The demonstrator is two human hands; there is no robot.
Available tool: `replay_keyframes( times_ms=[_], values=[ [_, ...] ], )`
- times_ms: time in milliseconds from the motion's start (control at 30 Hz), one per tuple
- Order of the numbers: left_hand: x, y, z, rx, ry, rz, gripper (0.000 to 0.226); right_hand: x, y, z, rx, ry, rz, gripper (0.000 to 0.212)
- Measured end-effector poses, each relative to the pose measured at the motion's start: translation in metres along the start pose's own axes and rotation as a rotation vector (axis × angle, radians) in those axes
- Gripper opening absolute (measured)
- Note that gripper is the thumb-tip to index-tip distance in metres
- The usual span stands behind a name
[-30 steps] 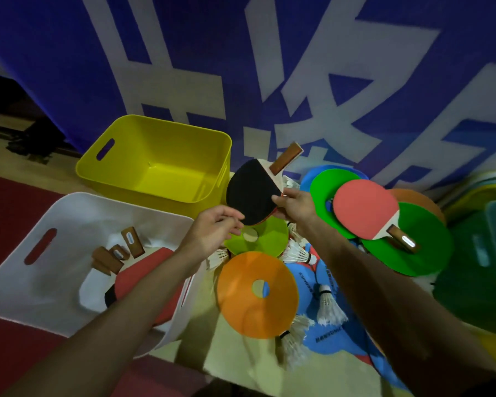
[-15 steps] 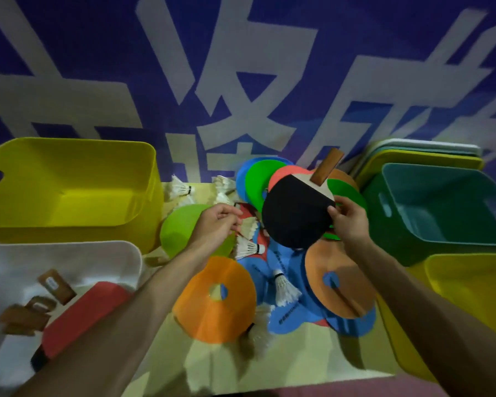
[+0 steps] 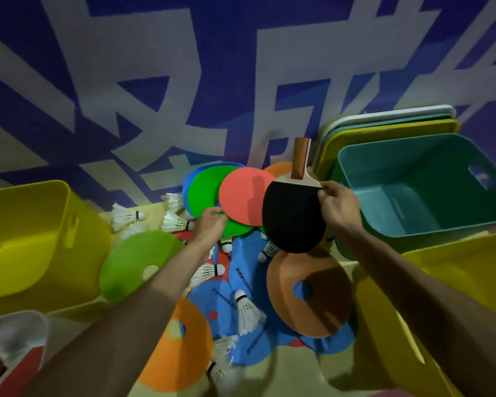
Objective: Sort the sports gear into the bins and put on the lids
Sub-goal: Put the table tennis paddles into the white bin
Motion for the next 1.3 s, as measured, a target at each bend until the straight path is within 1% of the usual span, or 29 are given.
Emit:
replay_keyframes(
  times_ms=[67,133,233,333,400,433,500,533,600,667,733,867,967,1133,1200,1300],
  values=[
    [0.005,0.013,0.011,0.018,-0.006,0.106,0.011,0.001,0.001,0.007,-0.024,-0.015,-0.011,0.033],
    [0.009,0.024,0.023,0.021,-0.005,0.152,0.012,0.002,0.001,0.012,-0.044,-0.022,0.001,0.032],
    [0.007,0.037,0.041,0.026,-0.047,0.087,0.017,0.005,0.002,0.019,-0.062,-0.018,0.015,0.028],
    [0.005,0.041,0.052,0.132,-0.092,-0.033,0.006,0.007,0.002,0.023,-0.094,-0.005,-0.004,0.028],
    [0.004,0.041,0.054,0.187,-0.116,-0.095,0.016,0.009,0.004,0.024,-0.109,-0.005,-0.007,0.029],
    [0.004,0.040,0.054,0.201,-0.128,-0.117,0.017,0.009,0.004,0.025,-0.111,-0.004,-0.010,0.030],
    [0.004,0.038,0.054,0.218,-0.142,-0.159,0.005,0.008,0.002,0.027,-0.110,-0.004,-0.013,0.029],
    [0.005,0.037,0.053,0.219,-0.139,-0.184,0.009,0.007,0.000,0.028,-0.108,-0.004,-0.014,0.028],
    [0.011,0.032,0.050,0.185,-0.143,-0.225,0.026,0.007,-0.005,0.031,-0.106,-0.003,-0.016,0.029],
    [0.022,0.027,0.043,0.148,-0.126,-0.268,0.038,0.004,-0.008,0.031,-0.115,-0.002,-0.007,0.031],
    [0.033,0.021,0.035,0.126,-0.108,-0.298,0.045,-0.001,-0.011,0.029,-0.117,-0.013,0.006,0.031],
    [0.051,0.008,0.019,0.124,-0.048,-0.313,0.042,-0.019,-0.020,0.020,-0.097,-0.094,0.006,0.029],
    [0.066,-0.006,0.002,0.176,0.028,-0.316,0.033,-0.033,-0.026,0.013,-0.087,-0.129,0.043,0.026],
    [0.083,-0.046,-0.031,0.276,0.163,-0.373,0.033,-0.053,-0.028,0.005,-0.033,-0.167,0.073,0.027],
    [0.086,-0.066,-0.047,0.328,0.197,-0.415,0.027,-0.058,-0.025,-0.002,-0.007,-0.170,0.082,0.029],
    [0.087,-0.098,-0.069,0.397,0.230,-0.498,0.028,-0.069,-0.018,-0.015,-0.001,-0.176,0.140,0.029]
  ],
)
Point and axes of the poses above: each hand's wrist, its own z-axis towards the middle knuckle, its own y-axis out of the palm, x = y × z, the point moved 2 cm from there along z, towards the middle knuckle, and after that the axes turned 4 degrees about -y, right-handed, at the moved point
